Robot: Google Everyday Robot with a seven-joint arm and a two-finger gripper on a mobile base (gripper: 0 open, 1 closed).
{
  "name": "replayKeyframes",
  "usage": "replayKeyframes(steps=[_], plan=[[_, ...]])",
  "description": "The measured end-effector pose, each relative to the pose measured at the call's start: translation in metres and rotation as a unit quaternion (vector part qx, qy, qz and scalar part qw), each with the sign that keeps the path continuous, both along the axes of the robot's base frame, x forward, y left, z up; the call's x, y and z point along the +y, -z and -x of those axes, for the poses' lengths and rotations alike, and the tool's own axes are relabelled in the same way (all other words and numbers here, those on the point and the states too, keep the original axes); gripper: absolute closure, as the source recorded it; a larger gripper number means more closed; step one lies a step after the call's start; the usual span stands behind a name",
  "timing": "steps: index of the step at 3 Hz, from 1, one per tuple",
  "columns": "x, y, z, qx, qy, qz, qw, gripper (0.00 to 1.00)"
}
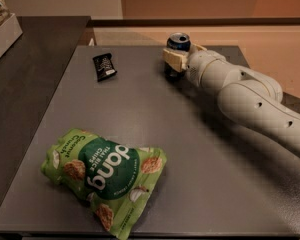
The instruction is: Place pepsi can upright
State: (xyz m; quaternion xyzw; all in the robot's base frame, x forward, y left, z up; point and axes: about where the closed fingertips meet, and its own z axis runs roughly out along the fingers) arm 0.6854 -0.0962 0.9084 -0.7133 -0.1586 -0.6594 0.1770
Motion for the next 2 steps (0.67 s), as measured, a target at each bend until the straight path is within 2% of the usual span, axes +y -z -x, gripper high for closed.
replayKeyframes(steps=[1,2], plan=[[0.0015,-0.001,0.0,-0.001,-0.001,0.0,1.0,0.13],[0.0032,-0.002,0.0,-0.001,-0.002,0.0,1.0,0.0]])
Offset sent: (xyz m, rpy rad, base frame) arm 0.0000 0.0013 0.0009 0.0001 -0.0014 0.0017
